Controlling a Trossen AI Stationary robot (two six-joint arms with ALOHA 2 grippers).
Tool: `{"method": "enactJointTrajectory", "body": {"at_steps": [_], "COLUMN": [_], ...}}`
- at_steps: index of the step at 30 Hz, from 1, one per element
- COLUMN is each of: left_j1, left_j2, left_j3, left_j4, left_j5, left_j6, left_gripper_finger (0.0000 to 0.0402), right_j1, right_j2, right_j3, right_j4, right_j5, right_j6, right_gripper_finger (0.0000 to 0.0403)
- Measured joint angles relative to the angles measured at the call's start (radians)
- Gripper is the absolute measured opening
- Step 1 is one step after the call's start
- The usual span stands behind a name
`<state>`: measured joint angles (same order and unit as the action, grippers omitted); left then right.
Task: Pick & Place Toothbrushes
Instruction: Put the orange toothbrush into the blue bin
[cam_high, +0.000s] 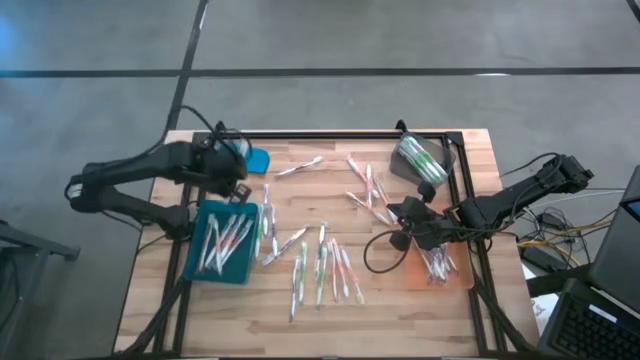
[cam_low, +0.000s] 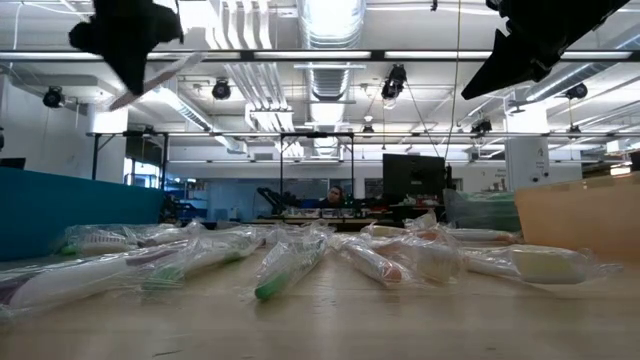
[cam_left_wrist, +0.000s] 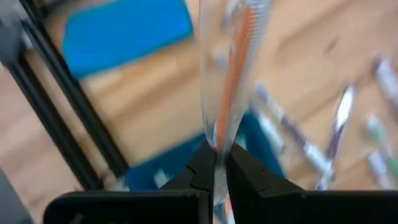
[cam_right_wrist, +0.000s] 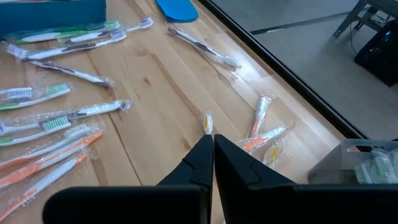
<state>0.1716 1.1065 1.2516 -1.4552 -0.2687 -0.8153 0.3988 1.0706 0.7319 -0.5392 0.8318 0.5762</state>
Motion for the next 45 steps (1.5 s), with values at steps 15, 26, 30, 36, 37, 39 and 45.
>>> {"method": "enactJointTrajectory", "body": {"at_steps": [15, 26, 30, 36, 37, 39, 45], "left_j1": [-0.165, -0.285, -0.288, -0.295, -0.296, -0.296, -0.296], "left_j2": [-0.045, -0.045, -0.045, -0.044, -0.044, -0.044, -0.044], "left_j3": [-0.351, -0.460, -0.507, -0.603, -0.619, -0.644, -0.700], "left_j4": [0.025, 0.213, 0.245, 0.365, 0.382, 0.407, 0.459], "left_j5": [0.310, 0.445, 0.486, 0.600, 0.604, 0.615, 0.642], "left_j6": [-0.281, -0.435, -0.462, -0.497, -0.502, -0.509, -0.507], "left_gripper_finger": [0.0026, 0.0029, 0.0030, 0.0030, 0.0030, 0.0030, 0.0030], "right_j1": [0.000, 0.000, 0.000, 0.000, 0.000, 0.000, 0.000], "right_j2": [0.000, 0.000, 0.000, 0.000, 0.000, 0.000, 0.000], "right_j3": [-0.011, -0.018, -0.019, -0.022, -0.022, -0.023, -0.023], "right_j4": [0.003, 0.003, 0.003, 0.002, 0.002, 0.002, 0.002], "right_j5": [-0.002, -0.002, -0.002, -0.002, -0.002, -0.003, -0.003], "right_j6": [0.000, 0.000, 0.000, 0.000, 0.000, 0.000, 0.000], "right_gripper_finger": [0.0008, 0.0008, 0.0008, 0.0008, 0.0008, 0.0008, 0.0008]}}
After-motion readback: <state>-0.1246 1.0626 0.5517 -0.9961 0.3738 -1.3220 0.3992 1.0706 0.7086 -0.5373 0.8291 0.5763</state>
